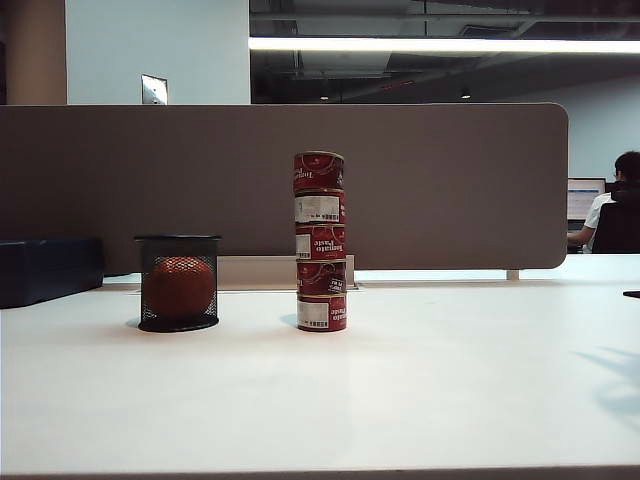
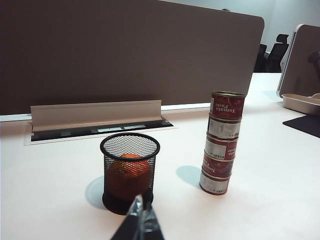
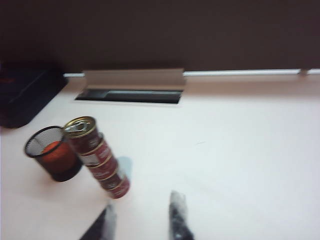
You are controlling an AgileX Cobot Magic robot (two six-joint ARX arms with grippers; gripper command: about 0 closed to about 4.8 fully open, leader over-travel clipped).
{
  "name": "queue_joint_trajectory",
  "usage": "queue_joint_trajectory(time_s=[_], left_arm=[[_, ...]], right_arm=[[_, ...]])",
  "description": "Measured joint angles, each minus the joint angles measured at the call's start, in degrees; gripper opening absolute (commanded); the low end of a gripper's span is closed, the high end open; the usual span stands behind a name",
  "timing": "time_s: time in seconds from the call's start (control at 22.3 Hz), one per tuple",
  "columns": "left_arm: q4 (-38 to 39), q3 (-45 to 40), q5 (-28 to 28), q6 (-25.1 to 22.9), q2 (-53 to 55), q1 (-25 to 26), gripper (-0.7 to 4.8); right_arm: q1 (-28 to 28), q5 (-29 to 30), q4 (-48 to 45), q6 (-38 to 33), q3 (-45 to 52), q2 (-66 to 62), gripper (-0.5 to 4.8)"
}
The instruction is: Take a can of tomato sauce from the stacked ones and place it on the table.
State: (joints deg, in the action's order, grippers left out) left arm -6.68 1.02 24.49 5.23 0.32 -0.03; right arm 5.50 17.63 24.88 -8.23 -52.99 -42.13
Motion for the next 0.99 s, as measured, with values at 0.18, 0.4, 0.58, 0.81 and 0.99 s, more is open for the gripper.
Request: queue_joint_trajectory(time_s=[0.18,0.4,0.58,0.81,0.99], left_arm=[[0.02,0.02,0.04,0.0,0.0,0.0,-0.06],[0.02,0.02,0.04,0.0,0.0,0.0,-0.05],[0.02,0.02,0.02,0.0,0.0,0.0,-0.06],[0.0,0.02,0.02,0.0,0.0,0.0,-0.06],[0.02,0.02,0.04,0.0,0.0,0.0,-0.06]], right_arm=[[2.12,4.72,-0.09,-0.98,-7.08,-9.51,2.53],[10.03,4.98,-1.6,-1.16,-16.46,-23.04,4.23],[13.86,4.96,-5.09,-1.22,-20.0,-30.91,4.79],[16.76,5.09,-8.72,-1.18,-22.62,-37.7,4.79],[18.05,5.03,-9.88,-1.18,-24.85,-42.16,4.79]])
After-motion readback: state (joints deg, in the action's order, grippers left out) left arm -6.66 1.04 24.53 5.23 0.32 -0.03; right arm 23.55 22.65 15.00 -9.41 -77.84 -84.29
